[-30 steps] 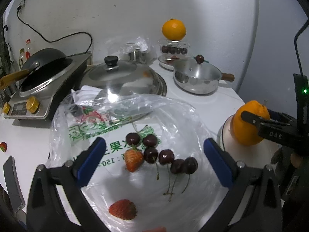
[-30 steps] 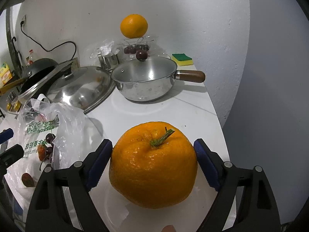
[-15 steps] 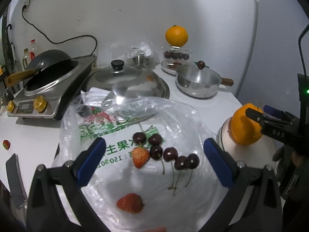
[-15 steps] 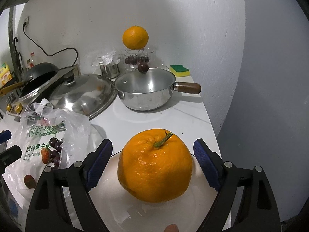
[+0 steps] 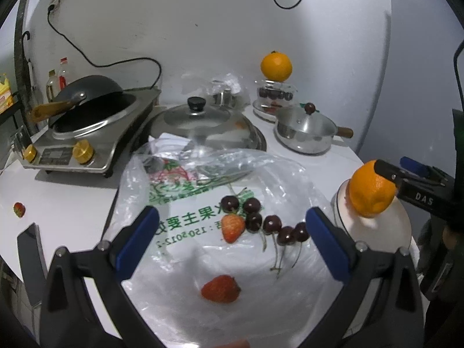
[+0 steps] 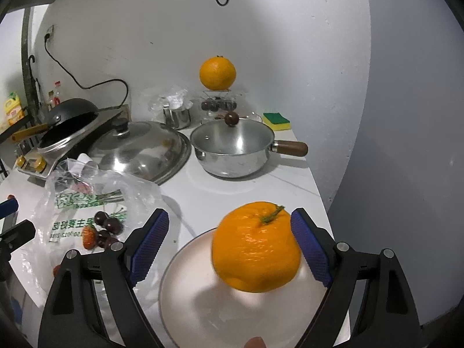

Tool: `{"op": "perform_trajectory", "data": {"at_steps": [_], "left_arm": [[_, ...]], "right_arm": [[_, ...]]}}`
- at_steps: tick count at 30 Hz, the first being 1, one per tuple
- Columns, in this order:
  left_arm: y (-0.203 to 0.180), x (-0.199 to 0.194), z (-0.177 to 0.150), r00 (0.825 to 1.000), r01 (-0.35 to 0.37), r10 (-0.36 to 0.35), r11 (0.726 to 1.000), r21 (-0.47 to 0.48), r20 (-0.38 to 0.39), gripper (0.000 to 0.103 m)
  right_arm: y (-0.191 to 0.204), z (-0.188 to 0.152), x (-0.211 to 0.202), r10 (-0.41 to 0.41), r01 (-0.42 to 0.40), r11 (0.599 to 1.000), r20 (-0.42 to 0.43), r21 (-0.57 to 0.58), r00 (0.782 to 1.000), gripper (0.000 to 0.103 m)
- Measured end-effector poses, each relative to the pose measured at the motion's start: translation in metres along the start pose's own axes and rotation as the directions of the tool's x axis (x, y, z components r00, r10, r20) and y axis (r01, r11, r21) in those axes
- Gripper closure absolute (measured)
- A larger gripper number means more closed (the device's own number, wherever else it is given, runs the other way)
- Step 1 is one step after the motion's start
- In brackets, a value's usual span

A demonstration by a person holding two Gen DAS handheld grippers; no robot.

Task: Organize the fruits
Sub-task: 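Lower the orange onto the white plate and open the right gripper, then grasp a dark cherry with the right gripper while the left gripper reaches a strawberry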

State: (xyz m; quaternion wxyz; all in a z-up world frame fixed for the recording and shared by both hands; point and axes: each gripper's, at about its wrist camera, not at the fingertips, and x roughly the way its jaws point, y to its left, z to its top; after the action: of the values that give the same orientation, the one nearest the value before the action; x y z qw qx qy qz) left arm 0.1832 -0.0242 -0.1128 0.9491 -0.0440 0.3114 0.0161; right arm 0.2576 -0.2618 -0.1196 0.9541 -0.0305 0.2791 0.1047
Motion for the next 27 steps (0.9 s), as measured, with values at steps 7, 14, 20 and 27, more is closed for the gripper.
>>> {"op": "perform_trajectory", "data": {"at_steps": [7,14,20,27], "left_arm": [[0.019,-0.014,-0.008,1.0,-0.004,0.004,1.0,-0.021,0.013,0.001],[0.036,-0.022,-0.017,1.0,-0.009,0.01,0.999,-0.042,0.017,0.001],[0.05,-0.022,-0.024,1.0,-0.017,0.018,0.998,-0.06,0.015,0.001],[0.061,-0.019,-0.03,1.0,-0.025,0.025,0.997,-0.076,0.006,0.001]], "right_arm": [[0.026,-0.001,-0.009,0.025,-0.026,0.999,-0.009,-0.033,1.0,0.015],[0.056,-0.006,-0.011,0.061,-0.063,0.995,-0.027,-0.078,0.998,0.015],[0.08,-0.011,-0.008,0.101,-0.106,0.99,-0.05,-0.095,0.994,0.017],[0.1,-0.019,0.0,0.14,-0.15,0.982,-0.089,-0.118,0.986,0.03]]}}
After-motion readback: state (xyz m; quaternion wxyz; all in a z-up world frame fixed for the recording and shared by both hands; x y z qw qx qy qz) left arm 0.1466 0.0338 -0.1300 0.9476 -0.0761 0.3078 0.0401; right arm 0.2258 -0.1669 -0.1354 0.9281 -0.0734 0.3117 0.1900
